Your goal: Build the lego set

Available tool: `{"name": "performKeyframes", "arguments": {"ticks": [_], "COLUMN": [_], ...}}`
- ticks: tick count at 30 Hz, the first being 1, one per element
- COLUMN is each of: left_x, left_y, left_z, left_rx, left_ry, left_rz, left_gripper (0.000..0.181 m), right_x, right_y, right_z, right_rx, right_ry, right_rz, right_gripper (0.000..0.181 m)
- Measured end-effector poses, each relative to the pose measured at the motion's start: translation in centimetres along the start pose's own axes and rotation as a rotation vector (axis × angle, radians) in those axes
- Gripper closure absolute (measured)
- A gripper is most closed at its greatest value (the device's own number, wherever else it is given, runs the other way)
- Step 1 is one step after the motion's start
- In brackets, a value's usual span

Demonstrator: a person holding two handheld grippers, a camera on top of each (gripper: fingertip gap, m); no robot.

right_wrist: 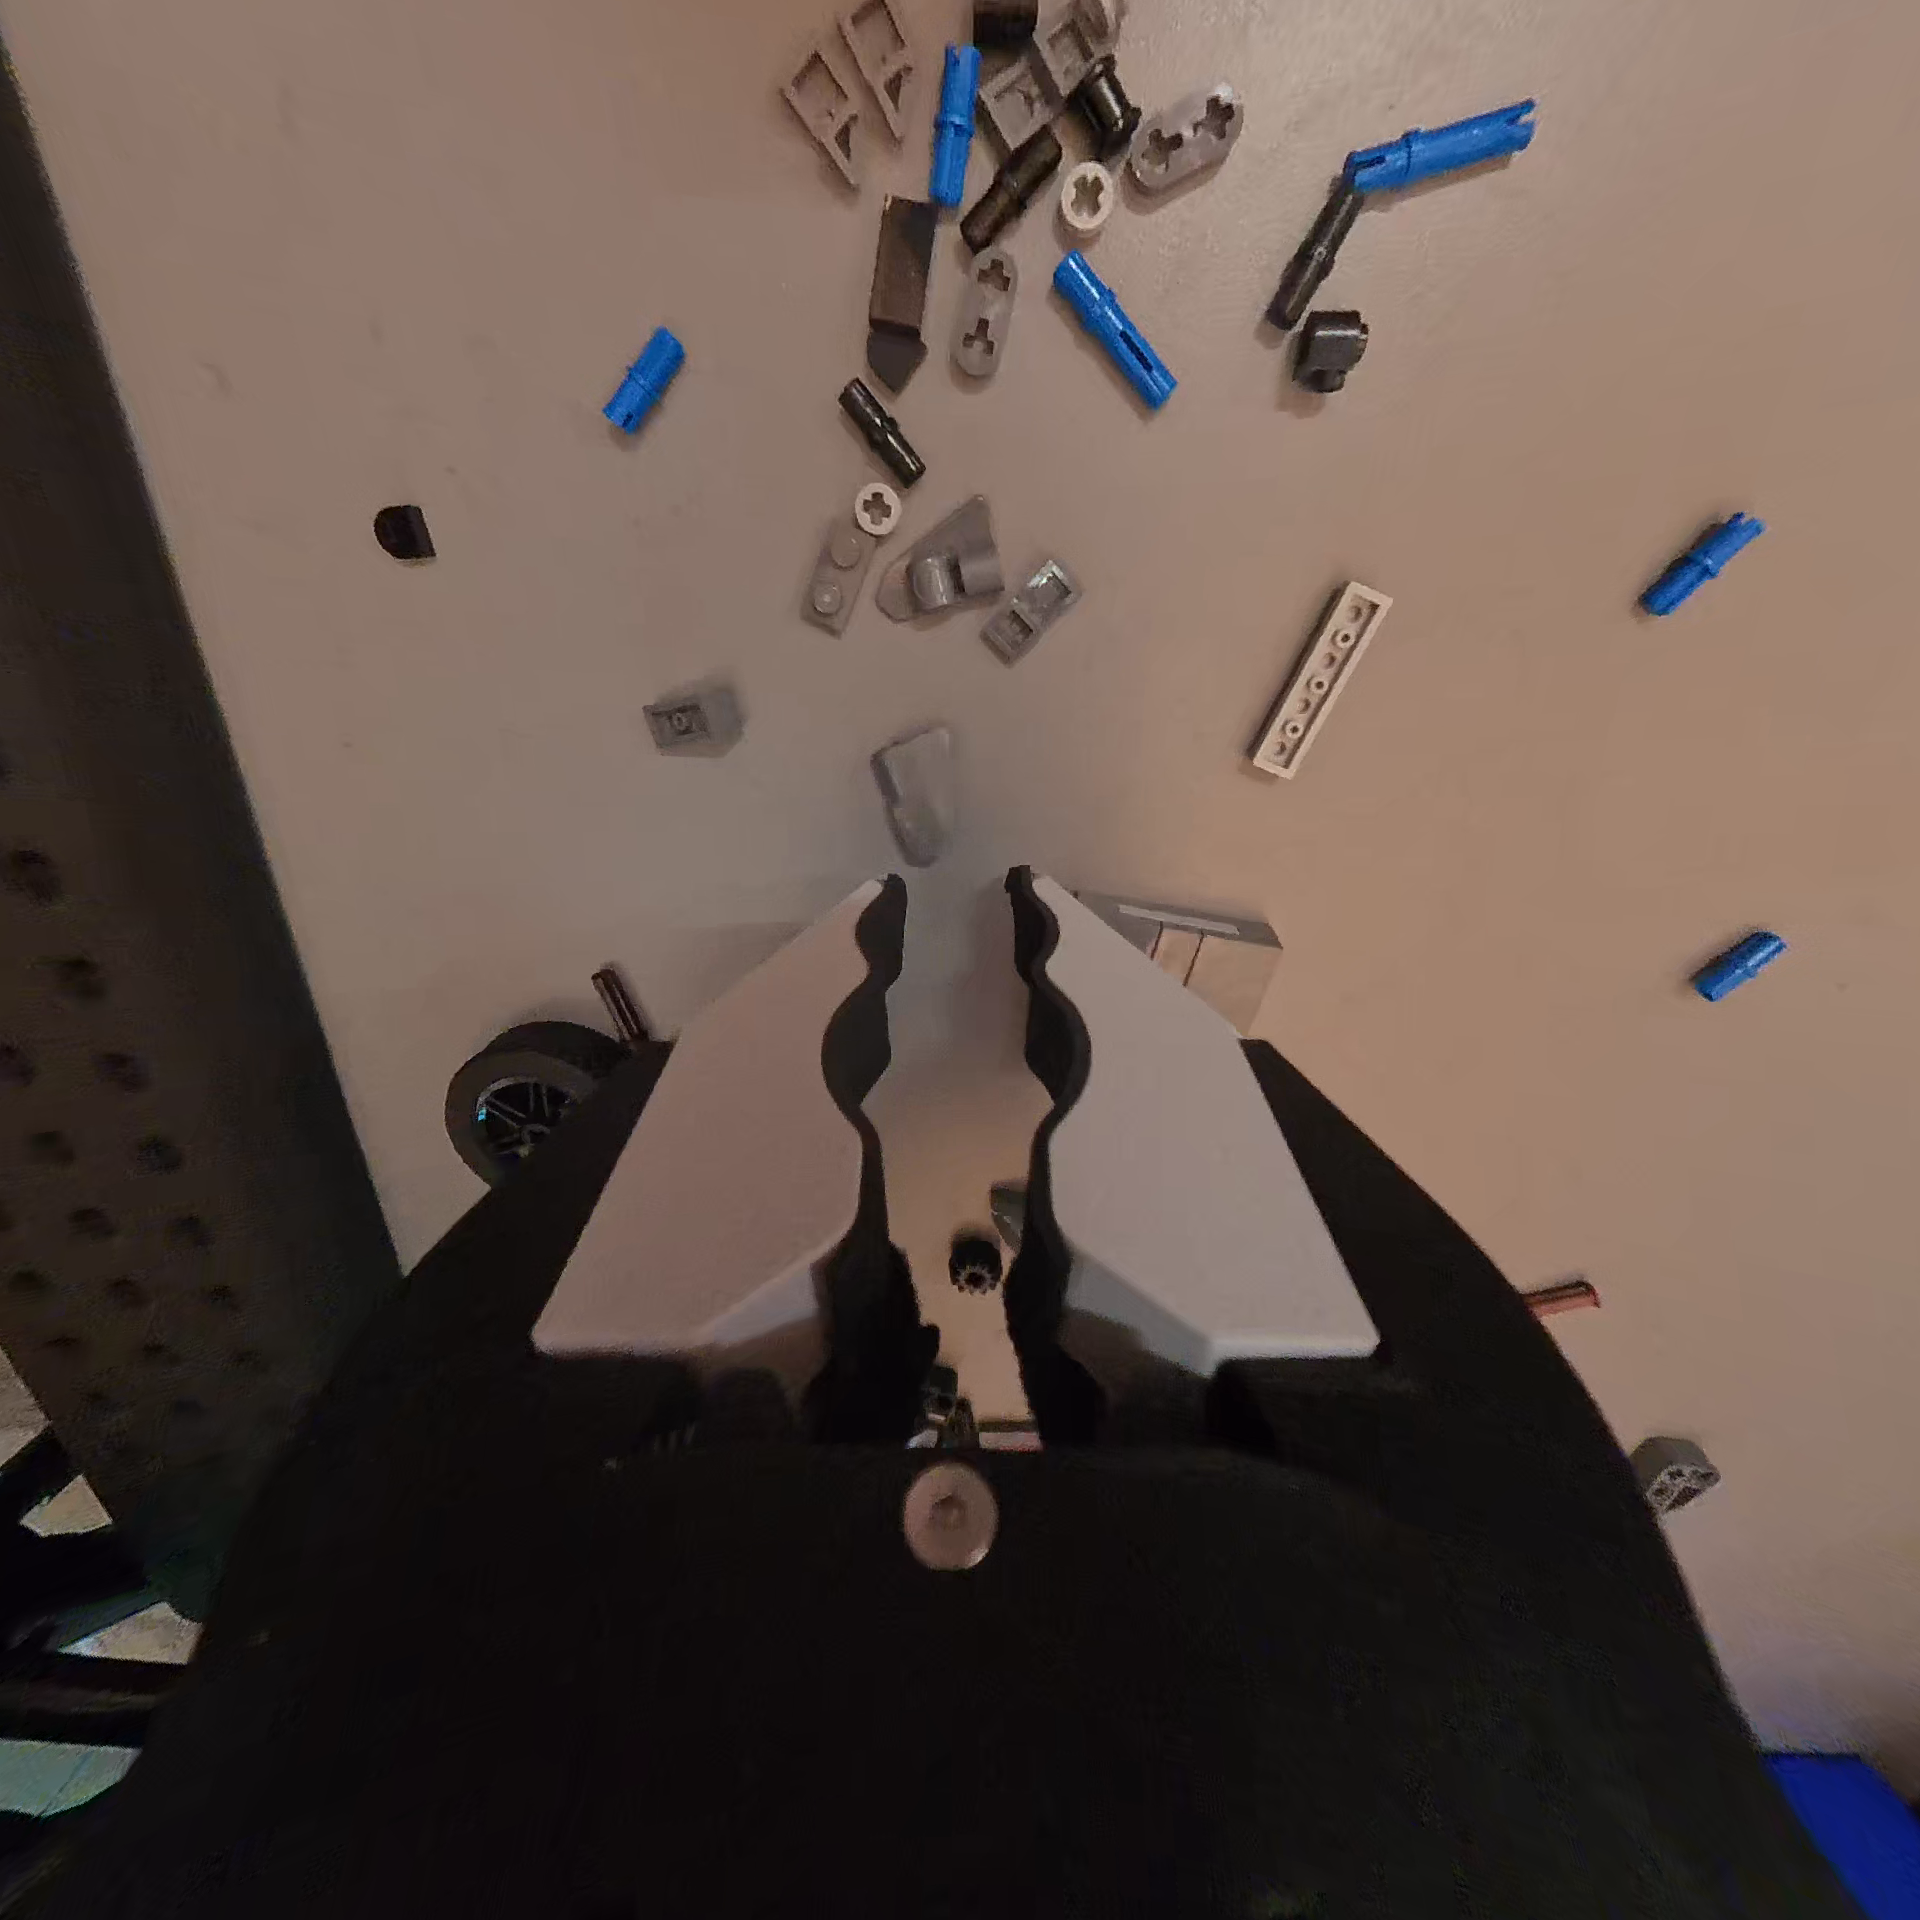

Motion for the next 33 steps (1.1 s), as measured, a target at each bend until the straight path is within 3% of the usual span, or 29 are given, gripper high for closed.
{"name": "performKeyframes", "arguments": {"ticks": [10,15,18,20,22,27,31,33], "left_x": [-0.7,-3.3,-3.4,-5.0,-5.2,-5.2,-4.7,-4.0], "left_y": [-0.5,-2.3,-1.6,-1.4,-0.9,0.1,1.2,2.1], "left_z": [0.0,-0.7,-1.6,-1.0,-0.9,-0.4,-0.7,-0.8], "left_rx": [0.009,0.057,-0.102,-0.178,-0.270,-0.370,-0.479,-0.566], "left_ry": [-0.041,-0.165,-0.128,-0.200,-0.187,-0.196,-0.173,-0.151], "left_rz": [-0.042,-0.122,-0.268,-0.367,-0.448,-0.514,-0.563,-0.598], "left_gripper": [0.178,0.181,0.179,0.168,0.165,0.152,0.155,0.144], "right_x": [0.3,-0.2,-0.3,0.1,0.4,0.4,0.3,0.3], "right_y": [0.2,1.2,1.5,1.3,1.0,1.0,1.1,1.1], "right_z": [0.2,0.0,-0.3,-0.4,-0.5,-0.3,-0.2,-0.2], "right_rx": [0.003,-0.024,-0.044,-0.036,-0.027,-0.009,-0.002,-0.001], "right_ry": [0.018,0.029,0.033,0.051,0.064,0.074,0.076,0.076], "right_rz": [-0.027,-0.006,-0.015,-0.025,-0.032,-0.028,-0.026,-0.026], "right_gripper": [0.158,0.158,0.158,0.159,0.159,0.160,0.160,0.160]}}
Point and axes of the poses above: each gripper's, where its closed fingertips meet, z out along the fingers, x out of its top, y = z × x across the jaws, the point moved 2 cm from there along -z, back along the fingers, and after that the axes turned 12 degrees about x, right-handed, at the moved point
